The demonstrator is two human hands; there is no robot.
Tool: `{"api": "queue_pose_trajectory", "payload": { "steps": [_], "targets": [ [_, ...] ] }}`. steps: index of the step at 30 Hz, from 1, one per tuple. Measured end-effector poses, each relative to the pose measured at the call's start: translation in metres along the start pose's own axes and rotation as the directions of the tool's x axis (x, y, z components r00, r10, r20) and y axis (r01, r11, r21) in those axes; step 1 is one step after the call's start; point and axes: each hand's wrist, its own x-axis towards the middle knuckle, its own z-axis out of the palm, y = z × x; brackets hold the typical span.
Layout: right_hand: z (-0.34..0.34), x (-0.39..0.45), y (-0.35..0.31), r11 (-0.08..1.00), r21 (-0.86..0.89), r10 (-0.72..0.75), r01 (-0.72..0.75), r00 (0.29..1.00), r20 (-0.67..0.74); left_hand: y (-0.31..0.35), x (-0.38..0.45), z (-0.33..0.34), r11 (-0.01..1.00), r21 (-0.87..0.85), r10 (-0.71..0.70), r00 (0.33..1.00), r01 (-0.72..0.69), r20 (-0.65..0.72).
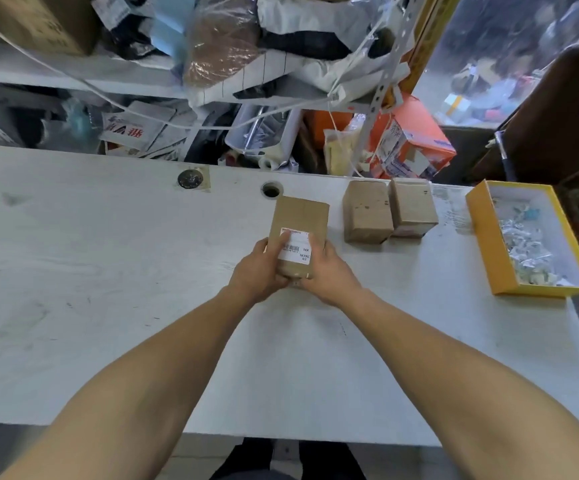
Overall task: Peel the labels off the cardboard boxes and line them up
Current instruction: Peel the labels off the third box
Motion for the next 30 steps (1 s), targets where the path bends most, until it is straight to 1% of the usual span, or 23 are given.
{"api": "queue_pose_trajectory", "payload": {
  "steps": [6,10,15,20,23,25,27,30],
  "targets": [
    [0.016,-0.059,0.004,0.999,0.032,0.029,-0.029,1.0,0.0,0.003,-0.05,0.022,0.996,-0.084,0.008,0.999,-0.004,0.042],
    [0.028,-0.115,0.016,1.0,0.006,0.026,-0.026,0.999,0.042,0.012,-0.1,0.054,0.998,-0.061,-0.014,0.999,0.016,0.03],
    [0.047,-0.182,0.04,0.999,0.013,0.031,-0.031,0.998,0.05,0.033,-0.158,0.092,0.998,-0.057,-0.021,1.0,0.022,0.021],
    [0.055,-0.216,0.057,0.998,0.053,0.017,-0.018,1.0,0.022,0.047,-0.185,0.113,0.997,-0.078,0.002,1.0,-0.002,-0.006],
    [0.047,-0.218,0.054,0.991,0.11,0.071,-0.077,0.996,0.052,0.049,-0.187,0.113,0.998,-0.07,0.002,1.0,-0.002,0.004],
    [0.04,-0.214,0.049,0.977,0.183,0.118,-0.113,0.993,-0.012,0.048,-0.184,0.108,0.998,-0.056,0.02,1.0,-0.019,0.02],
    [0.034,-0.207,0.044,0.969,0.213,0.153,-0.122,0.979,-0.135,0.045,-0.177,0.101,0.998,-0.034,0.057,0.998,-0.056,0.041],
    [0.034,-0.196,0.041,0.959,0.244,0.203,-0.144,0.95,-0.238,0.037,-0.165,0.095,0.988,-0.086,0.138,0.987,-0.132,0.08]
  ]
}}
